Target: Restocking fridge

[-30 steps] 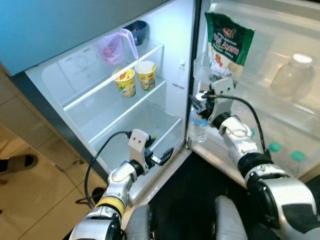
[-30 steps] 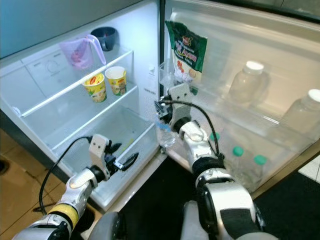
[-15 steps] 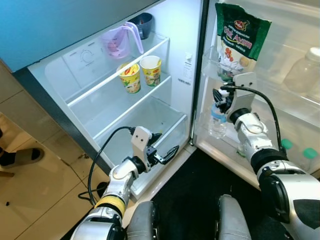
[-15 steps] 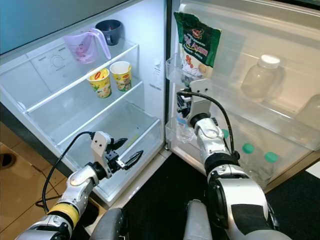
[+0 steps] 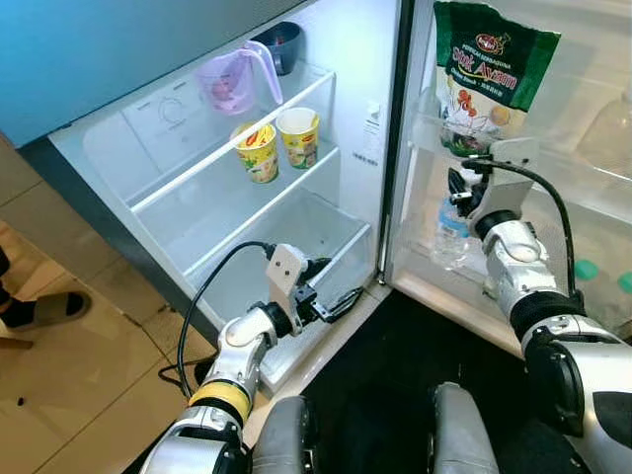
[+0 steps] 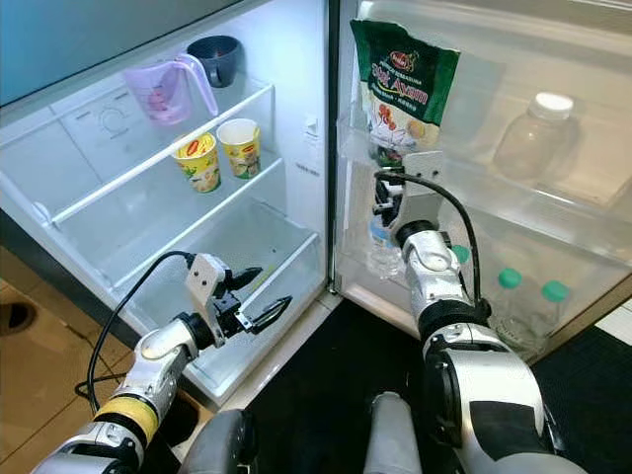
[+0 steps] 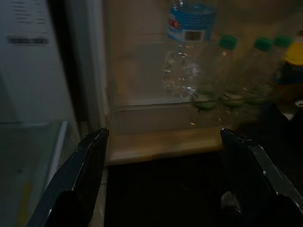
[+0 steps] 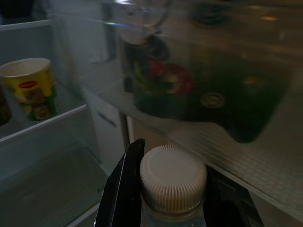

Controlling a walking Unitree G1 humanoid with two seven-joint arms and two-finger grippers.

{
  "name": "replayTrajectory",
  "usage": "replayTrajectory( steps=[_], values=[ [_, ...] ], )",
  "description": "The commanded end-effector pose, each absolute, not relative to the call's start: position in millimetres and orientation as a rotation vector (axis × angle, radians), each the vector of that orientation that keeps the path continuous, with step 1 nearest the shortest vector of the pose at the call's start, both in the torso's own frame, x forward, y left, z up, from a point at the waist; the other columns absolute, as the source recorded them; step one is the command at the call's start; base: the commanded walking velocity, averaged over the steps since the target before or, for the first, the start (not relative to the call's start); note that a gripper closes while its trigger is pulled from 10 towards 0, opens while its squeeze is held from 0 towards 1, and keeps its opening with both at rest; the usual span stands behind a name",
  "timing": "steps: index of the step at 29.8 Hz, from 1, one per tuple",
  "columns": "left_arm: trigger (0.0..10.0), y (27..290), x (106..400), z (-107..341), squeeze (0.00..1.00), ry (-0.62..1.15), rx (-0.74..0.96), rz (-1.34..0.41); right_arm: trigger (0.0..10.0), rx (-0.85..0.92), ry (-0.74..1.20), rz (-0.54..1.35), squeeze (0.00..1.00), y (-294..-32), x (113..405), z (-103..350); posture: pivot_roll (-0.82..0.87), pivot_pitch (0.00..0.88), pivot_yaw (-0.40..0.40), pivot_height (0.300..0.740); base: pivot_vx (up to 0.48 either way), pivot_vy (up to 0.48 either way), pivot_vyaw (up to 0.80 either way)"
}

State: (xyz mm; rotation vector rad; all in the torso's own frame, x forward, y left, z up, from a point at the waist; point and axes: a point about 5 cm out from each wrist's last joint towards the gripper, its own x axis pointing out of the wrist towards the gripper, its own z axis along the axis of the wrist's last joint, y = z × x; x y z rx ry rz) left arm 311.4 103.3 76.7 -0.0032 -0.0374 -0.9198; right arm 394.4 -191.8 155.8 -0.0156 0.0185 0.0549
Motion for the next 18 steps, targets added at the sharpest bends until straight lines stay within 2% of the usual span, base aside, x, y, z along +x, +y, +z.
replayTrajectory(
  steps=[1, 3, 8, 12, 18],
  values=[
    [10.0, 101.1, 308.3, 74.5, 0.00, -0.030, -0.019, -0.938, 10.0, 0.046, 0.036, 0.056, 0.00, -188.5, 391.7, 147.0, 0.00, 0.124, 0.085, 0.600, 0.000, 0.000, 0.00],
    [10.0, 98.0, 309.0, 77.2, 0.00, -0.038, -0.023, -0.953, 10.0, 0.043, 0.102, 0.095, 0.00, -179.9, 384.3, 126.3, 0.01, 0.120, 0.092, 0.600, 0.000, 0.000, 0.00],
    [10.0, 95.6, 309.8, 80.0, 0.00, -0.048, -0.026, -0.962, 10.0, 0.024, 0.131, 0.067, 0.00, -183.0, 379.1, 115.5, 0.01, 0.115, 0.097, 0.600, 0.000, 0.000, 0.00],
    [10.0, 92.8, 310.8, 84.8, 0.00, -0.062, -0.032, -0.986, 10.0, 0.106, 0.144, -0.003, 0.00, -191.3, 374.0, 106.9, 0.00, 0.108, 0.114, 0.600, 0.000, 0.000, 0.00],
    [10.0, 91.6, 313.7, 89.3, 0.00, -0.066, -0.031, -1.005, 10.0, 0.181, 0.208, 0.023, 0.00, -179.0, 364.6, 86.1, -0.01, 0.099, 0.121, 0.600, 0.000, 0.000, 0.00]
  ],
)
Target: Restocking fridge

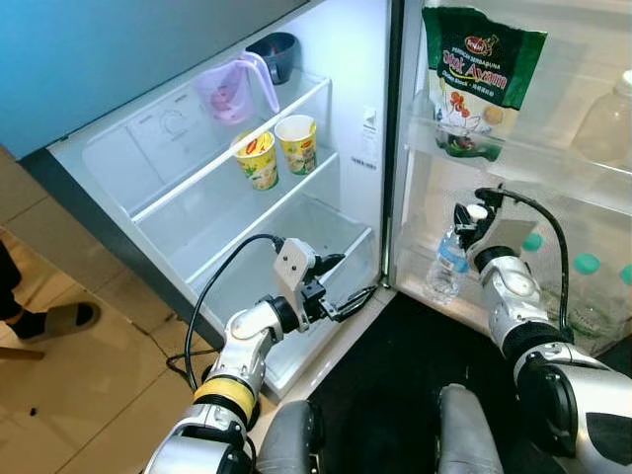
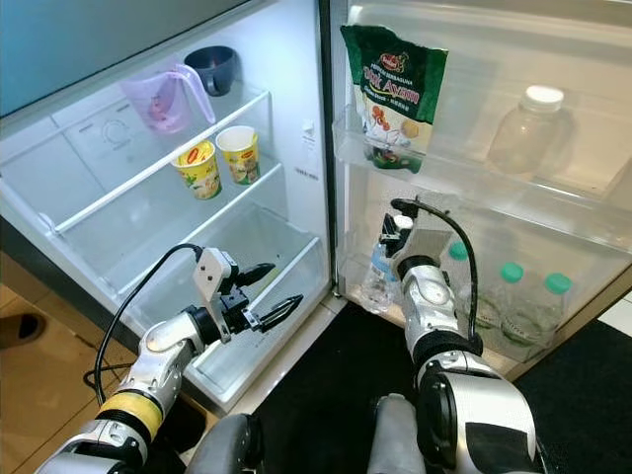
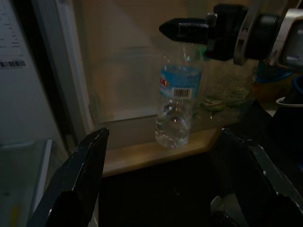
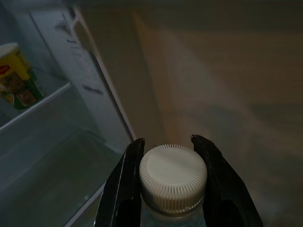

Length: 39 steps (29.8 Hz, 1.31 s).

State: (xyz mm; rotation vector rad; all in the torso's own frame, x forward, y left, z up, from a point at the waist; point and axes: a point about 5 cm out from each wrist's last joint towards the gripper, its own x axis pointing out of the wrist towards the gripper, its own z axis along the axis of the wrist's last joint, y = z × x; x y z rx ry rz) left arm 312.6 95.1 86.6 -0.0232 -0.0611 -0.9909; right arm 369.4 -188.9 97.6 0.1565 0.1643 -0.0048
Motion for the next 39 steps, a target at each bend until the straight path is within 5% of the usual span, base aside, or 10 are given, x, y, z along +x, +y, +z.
replayTrajectory(
  steps=[1, 19, 39],
  values=[
    [10.0, 91.6, 314.4, 90.2, 0.00, -0.068, -0.032, -1.005, 10.0, 0.181, 0.219, 0.032, 0.00, -176.2, 363.2, 83.0, -0.01, 0.099, 0.121, 0.600, 0.000, 0.000, 0.00],
    [10.0, 81.3, 314.4, 97.5, 0.00, -0.103, -0.068, -1.019, 10.0, -0.185, 0.200, 0.214, 0.00, -146.9, 367.4, 89.5, -0.01, 0.132, 0.096, 0.600, 0.000, 0.000, 0.00],
    [10.0, 118.6, 292.0, 120.8, 0.00, -0.176, -0.015, -0.972, 10.0, -0.233, 0.046, 0.041, 0.00, -197.4, 388.6, 144.0, 0.10, 0.336, 0.156, 0.600, 0.000, 0.000, 0.00]
  ],
)
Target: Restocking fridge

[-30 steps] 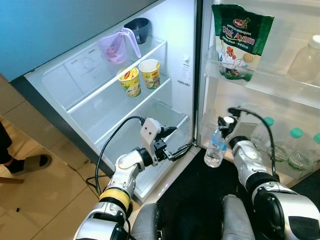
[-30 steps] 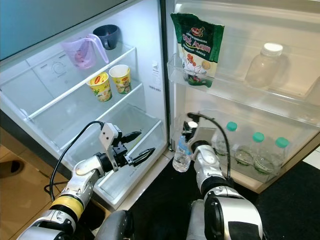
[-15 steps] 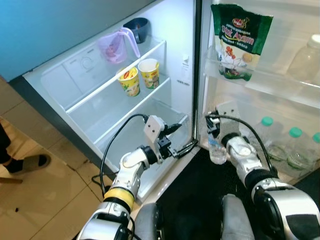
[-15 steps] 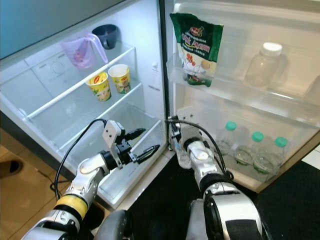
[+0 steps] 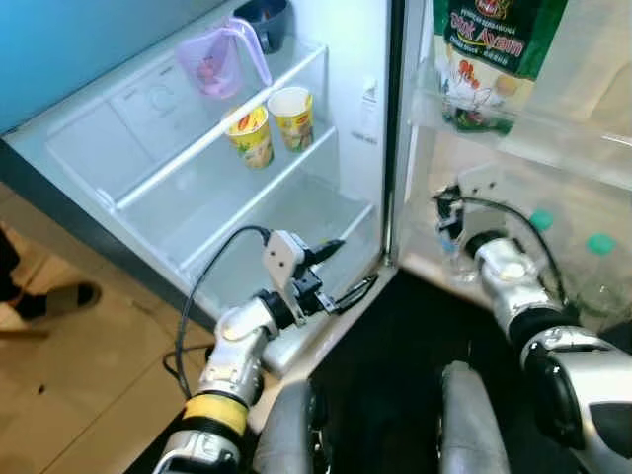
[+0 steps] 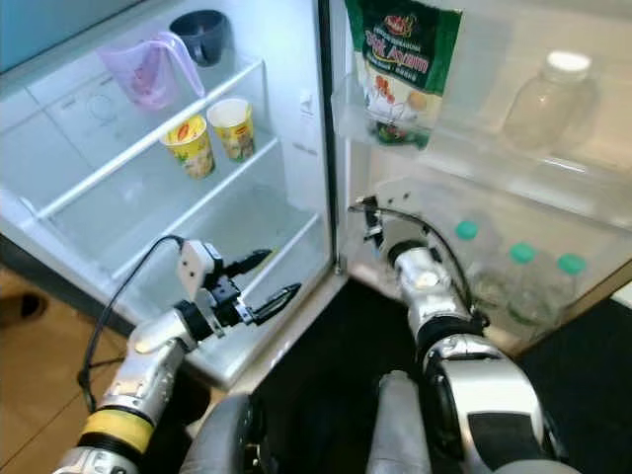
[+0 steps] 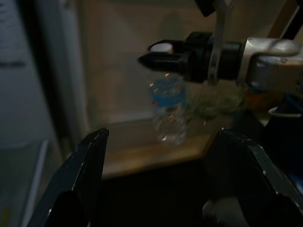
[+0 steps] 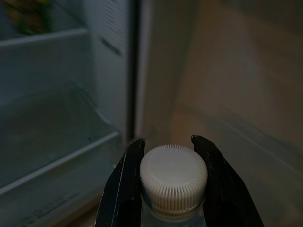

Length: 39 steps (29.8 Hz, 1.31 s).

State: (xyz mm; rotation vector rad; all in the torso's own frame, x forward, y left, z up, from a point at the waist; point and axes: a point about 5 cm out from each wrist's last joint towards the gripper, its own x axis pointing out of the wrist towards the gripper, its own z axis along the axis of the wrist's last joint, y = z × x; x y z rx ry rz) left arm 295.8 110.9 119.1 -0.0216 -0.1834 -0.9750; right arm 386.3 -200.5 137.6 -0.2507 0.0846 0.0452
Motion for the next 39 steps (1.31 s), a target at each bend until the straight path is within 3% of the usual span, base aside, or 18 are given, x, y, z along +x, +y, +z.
replayTrajectory(
  steps=[1, 10, 18, 28, 39],
  values=[
    [10.0, 118.6, 292.0, 120.8, 0.00, -0.176, -0.015, -0.972, 10.0, -0.233, 0.046, 0.041, 0.00, -197.4, 388.6, 144.0, 0.10, 0.336, 0.156, 0.600, 0.000, 0.000, 0.00],
    [10.0, 114.6, 267.9, 147.4, 0.00, -0.213, 0.019, -1.013, 10.0, -0.195, 0.013, -0.043, 0.00, -221.0, 387.1, 152.6, 0.17, 0.413, 0.196, 0.600, 0.000, 0.000, 0.00],
    [10.0, 110.9, 257.0, 163.2, 0.00, -0.222, -0.003, -1.011, 10.0, -0.180, 0.113, -0.074, 0.00, -231.0, 378.3, 131.6, 0.17, 0.443, 0.203, 0.600, 0.000, 0.000, 0.00],
    [10.0, 104.3, 250.1, 169.1, 0.00, -0.208, -0.016, -1.024, 10.0, -0.140, 0.226, -0.110, 0.00, -237.4, 366.6, 106.3, 0.18, 0.446, 0.207, 0.600, 0.000, 0.000, 0.00],
    [10.0, 103.9, 250.6, 169.3, 0.00, -0.189, -0.016, -1.025, 10.0, -0.119, 0.222, -0.090, 0.00, -235.0, 369.1, 109.6, 0.16, 0.421, 0.205, 0.600, 0.000, 0.000, 0.00]
  ],
)
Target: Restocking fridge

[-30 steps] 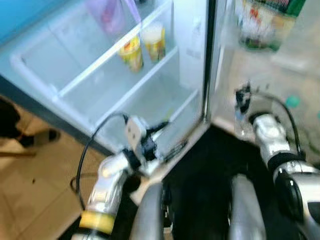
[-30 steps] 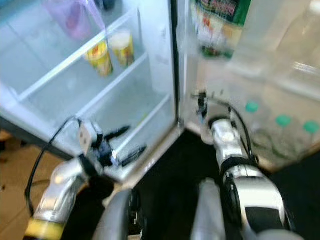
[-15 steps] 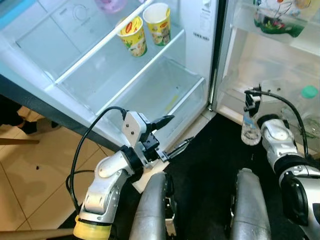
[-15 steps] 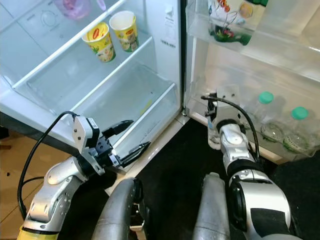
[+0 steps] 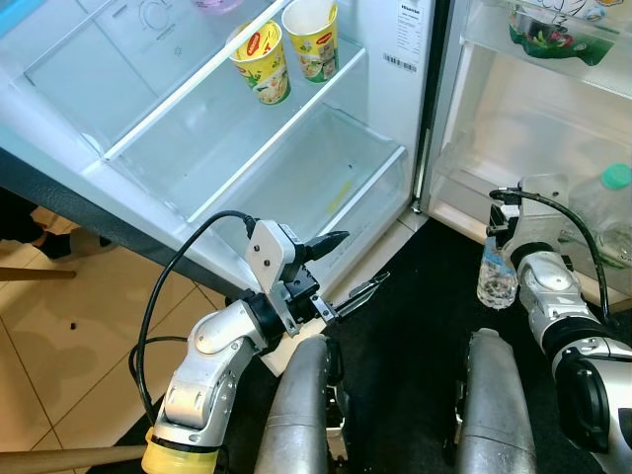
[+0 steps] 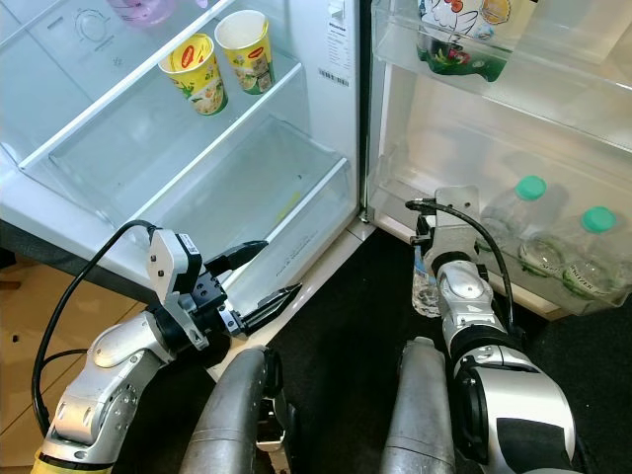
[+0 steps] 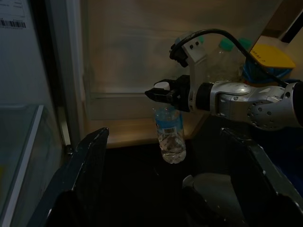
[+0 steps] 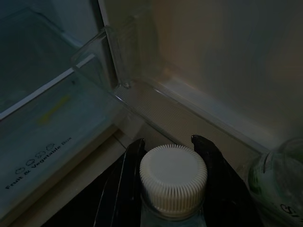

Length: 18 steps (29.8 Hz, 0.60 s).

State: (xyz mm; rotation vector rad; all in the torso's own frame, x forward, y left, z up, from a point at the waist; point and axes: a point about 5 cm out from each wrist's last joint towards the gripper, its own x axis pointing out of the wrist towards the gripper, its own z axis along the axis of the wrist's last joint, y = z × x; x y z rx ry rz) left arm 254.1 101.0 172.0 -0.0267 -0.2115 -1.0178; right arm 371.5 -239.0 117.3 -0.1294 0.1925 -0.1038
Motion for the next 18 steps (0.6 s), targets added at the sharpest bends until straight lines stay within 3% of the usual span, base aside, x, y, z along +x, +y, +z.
replayTrajectory(
  steps=[1, 10, 18],
  values=[
    [10.0, 103.2, 251.0, 169.2, 0.00, -0.187, -0.015, -1.028, 10.0, -0.122, 0.233, -0.073, 0.00, -233.3, 369.2, 108.7, 0.16, 0.415, 0.205, 0.600, 0.000, 0.000, 0.00],
    [10.0, 99.1, 252.7, 168.2, 0.00, -0.183, -0.017, -1.054, 10.0, -0.178, 0.389, 0.057, 0.00, -220.6, 358.8, 81.9, 0.14, 0.380, 0.206, 0.600, 0.000, 0.000, 0.00],
    [10.0, 97.8, 256.4, 169.2, 0.00, -0.183, -0.009, -1.074, 10.0, -0.092, 0.410, 0.135, 0.00, -212.2, 355.9, 75.8, 0.12, 0.354, 0.216, 0.600, 0.000, 0.000, 0.00]
  ],
)
